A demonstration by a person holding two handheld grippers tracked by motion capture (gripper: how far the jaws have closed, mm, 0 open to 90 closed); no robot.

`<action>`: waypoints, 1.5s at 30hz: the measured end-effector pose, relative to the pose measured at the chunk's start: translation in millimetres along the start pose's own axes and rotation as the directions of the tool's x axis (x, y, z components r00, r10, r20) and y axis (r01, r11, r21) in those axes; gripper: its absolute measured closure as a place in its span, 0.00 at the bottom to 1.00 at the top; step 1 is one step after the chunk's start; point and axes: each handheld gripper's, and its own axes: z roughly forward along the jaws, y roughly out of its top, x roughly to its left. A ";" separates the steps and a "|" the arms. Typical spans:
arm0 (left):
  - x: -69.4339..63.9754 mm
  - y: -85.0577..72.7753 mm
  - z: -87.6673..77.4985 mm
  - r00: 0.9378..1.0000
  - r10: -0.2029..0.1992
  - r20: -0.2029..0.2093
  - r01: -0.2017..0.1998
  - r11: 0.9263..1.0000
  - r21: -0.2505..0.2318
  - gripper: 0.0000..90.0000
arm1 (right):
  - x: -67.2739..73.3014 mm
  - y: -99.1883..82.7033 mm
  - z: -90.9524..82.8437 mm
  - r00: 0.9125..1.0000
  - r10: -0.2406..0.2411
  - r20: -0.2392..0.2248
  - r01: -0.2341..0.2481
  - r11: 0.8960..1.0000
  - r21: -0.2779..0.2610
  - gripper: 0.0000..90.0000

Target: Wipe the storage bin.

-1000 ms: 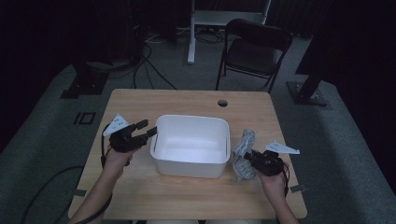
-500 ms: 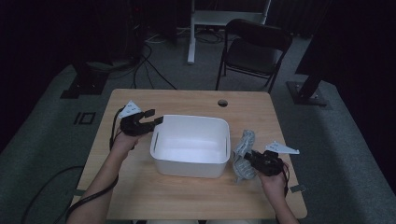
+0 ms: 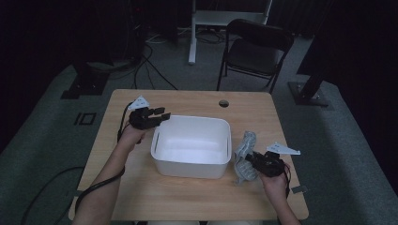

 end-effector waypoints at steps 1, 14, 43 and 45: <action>0.0 -0.7 0.8 1.000 0.002 0.010 -0.002 1.000 0.001 0.70 | -0.2 0.0 -0.1 1.000 0.002 0.001 -0.002 1.000 0.000 0.84; -10.8 -9.3 -6.4 1.000 0.008 -0.007 -0.008 1.000 -0.023 0.88 | -3.8 -1.4 -1.1 1.000 0.017 0.002 -0.017 1.000 -0.003 0.84; -17.8 -14.6 -10.8 0.998 0.025 0.050 -0.024 1.000 -0.015 0.88 | -5.2 -1.0 -2.1 1.000 0.023 0.002 -0.023 1.000 -0.006 0.84; -19.7 -16.6 -14.6 0.999 0.029 0.038 -0.028 0.999 -0.019 0.89 | -5.2 -1.0 -2.2 1.000 0.023 0.004 -0.023 1.000 -0.006 0.84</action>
